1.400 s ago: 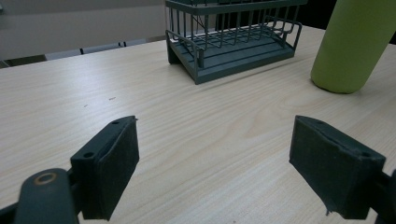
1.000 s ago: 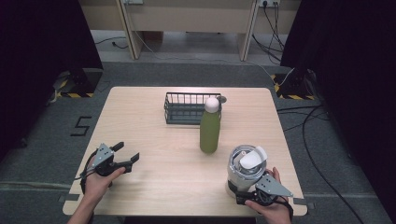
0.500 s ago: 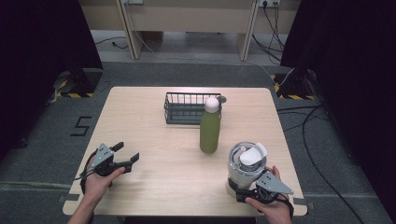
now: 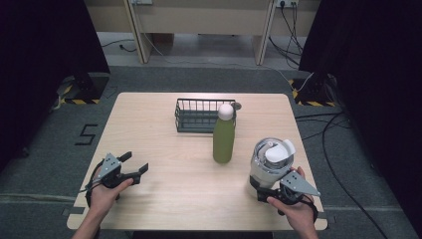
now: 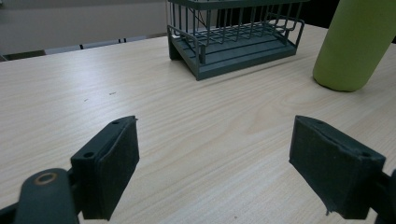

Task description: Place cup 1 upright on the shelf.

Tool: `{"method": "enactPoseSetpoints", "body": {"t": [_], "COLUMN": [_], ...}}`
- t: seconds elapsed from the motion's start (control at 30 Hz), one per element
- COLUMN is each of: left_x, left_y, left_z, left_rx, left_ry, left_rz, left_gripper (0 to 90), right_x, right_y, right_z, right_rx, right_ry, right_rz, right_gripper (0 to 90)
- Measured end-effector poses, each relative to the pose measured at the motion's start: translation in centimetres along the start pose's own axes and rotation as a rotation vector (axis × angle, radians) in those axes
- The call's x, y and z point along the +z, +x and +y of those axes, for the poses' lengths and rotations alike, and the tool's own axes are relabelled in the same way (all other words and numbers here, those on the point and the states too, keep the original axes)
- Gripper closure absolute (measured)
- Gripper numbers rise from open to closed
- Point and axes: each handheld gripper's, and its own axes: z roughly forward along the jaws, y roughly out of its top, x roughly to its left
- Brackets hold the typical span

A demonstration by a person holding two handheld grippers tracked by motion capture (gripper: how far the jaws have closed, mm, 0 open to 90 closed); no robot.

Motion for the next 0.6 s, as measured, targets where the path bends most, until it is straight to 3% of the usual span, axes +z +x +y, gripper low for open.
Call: {"method": "enactPoseSetpoints", "body": {"t": [0.6], "left_x": [0.0], "left_y": [0.0], "left_z": [0.0], "left_rx": [-0.002], "left_ry": [-0.002], "left_rz": [-0.004], "left_gripper": [15.6], "right_x": [4.0], "right_y": [-4.0], "right_z": [4.4], "right_rx": [0.012], "right_ry": [-0.048], "right_rz": [-0.091], "right_gripper": [10.9]}}
